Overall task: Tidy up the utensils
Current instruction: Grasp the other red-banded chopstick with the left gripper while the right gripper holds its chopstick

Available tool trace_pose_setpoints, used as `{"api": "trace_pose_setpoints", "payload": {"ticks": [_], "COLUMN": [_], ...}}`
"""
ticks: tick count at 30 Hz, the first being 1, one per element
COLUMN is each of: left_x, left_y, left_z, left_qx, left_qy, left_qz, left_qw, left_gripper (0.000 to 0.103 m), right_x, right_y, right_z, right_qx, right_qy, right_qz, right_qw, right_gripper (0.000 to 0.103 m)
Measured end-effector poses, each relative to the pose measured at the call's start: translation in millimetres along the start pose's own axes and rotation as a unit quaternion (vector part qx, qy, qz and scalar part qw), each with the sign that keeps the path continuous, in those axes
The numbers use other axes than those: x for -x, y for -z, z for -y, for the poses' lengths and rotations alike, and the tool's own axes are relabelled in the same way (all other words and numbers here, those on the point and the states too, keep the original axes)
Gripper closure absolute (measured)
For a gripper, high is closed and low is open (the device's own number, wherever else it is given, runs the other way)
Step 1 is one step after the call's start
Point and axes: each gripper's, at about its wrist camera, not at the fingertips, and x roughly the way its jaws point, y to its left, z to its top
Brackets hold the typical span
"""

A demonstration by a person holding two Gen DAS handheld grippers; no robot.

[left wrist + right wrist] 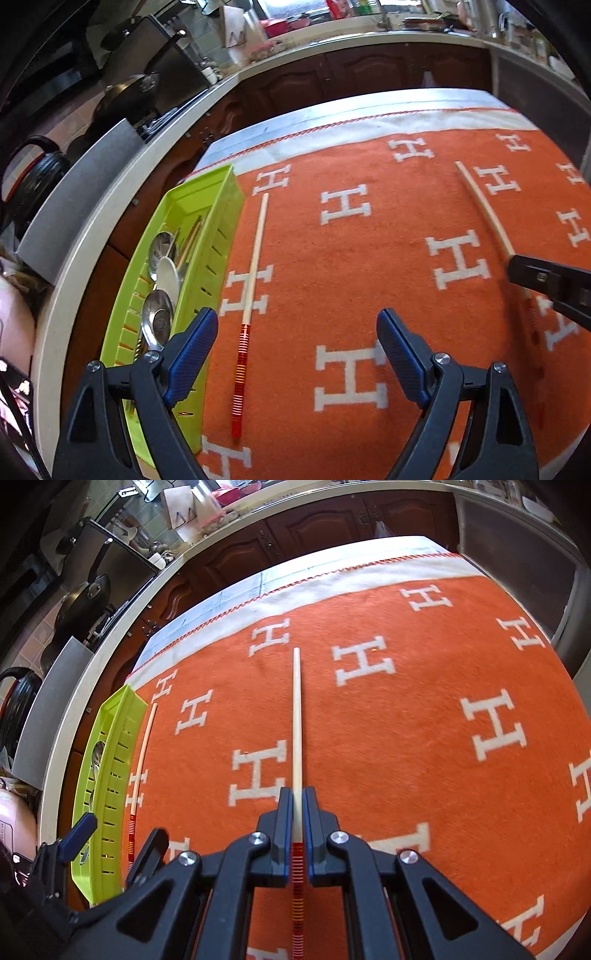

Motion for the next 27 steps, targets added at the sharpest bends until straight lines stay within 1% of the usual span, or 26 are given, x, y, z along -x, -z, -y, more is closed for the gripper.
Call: {"api": "trace_pose_setpoints", "payload": {"ticks": [2, 3, 5, 6, 10, 13, 15, 16, 17, 20, 22, 24, 25, 27], "left_x": [-6, -11, -20, -26, -35, -42, -48, -50, -53, -57, -60, -63, -66, -68], "left_y": [-1, -1, -3, -3, -5, -5, -5, -5, -5, -6, -8, -11, -13, -15], "left_z": [2, 2, -2, -7, -23, -34, -43, -46, -48, -50, -51, -50, -48, -45], "left_qx": [-0.002, 0.000, 0.014, 0.030, 0.075, 0.119, 0.148, 0.156, 0.162, 0.163, 0.166, 0.167, 0.164, 0.159], "left_qy": [-0.015, -0.020, -0.014, -0.006, 0.014, 0.042, 0.061, 0.066, 0.070, 0.065, 0.067, 0.081, 0.096, 0.104], "left_qz": [-0.009, -0.020, -0.042, -0.057, -0.076, -0.099, -0.115, -0.119, -0.124, -0.130, -0.137, -0.146, -0.155, -0.162], "left_qw": [0.9998, 0.9996, 0.9989, 0.9979, 0.9942, 0.9870, 0.9804, 0.9784, 0.9764, 0.9759, 0.9744, 0.9717, 0.9695, 0.9683], "left_gripper": [0.017, 0.017, 0.017, 0.016, 0.016, 0.016, 0.015, 0.015, 0.012, 0.006, 0.005, 0.005, 0.005, 0.005], "right_x": [0, -1, -1, -2, -4, -6, -6, -6, -6, -6, -5, -5, -5, -5], "right_y": [0, 0, -1, -1, 0, 0, 0, 0, 0, 0, 0, 0, 0, 0], "right_z": [1, 2, 2, 1, 1, 1, 1, 1, 1, 1, 1, 1, 1, 1], "right_qx": [0.000, 0.000, 0.000, 0.000, 0.002, 0.000, 0.001, 0.001, 0.001, 0.001, 0.000, 0.000, -0.001, -0.002], "right_qy": [-0.001, -0.002, -0.003, -0.004, -0.006, -0.007, -0.006, -0.006, -0.005, -0.004, -0.003, -0.002, -0.002, -0.001], "right_qz": [-0.002, -0.002, -0.005, -0.006, -0.010, -0.014, -0.015, -0.015, -0.015, -0.017, -0.016, -0.016, -0.016, -0.017], "right_qw": [1.000, 1.000, 1.000, 1.000, 1.000, 1.000, 1.000, 1.000, 1.000, 1.000, 1.000, 1.000, 1.000, 1.000], "right_gripper": [0.098, 0.098, 0.098, 0.098, 0.098, 0.098, 0.098, 0.098, 0.098, 0.098, 0.098, 0.098, 0.098, 0.097]}}
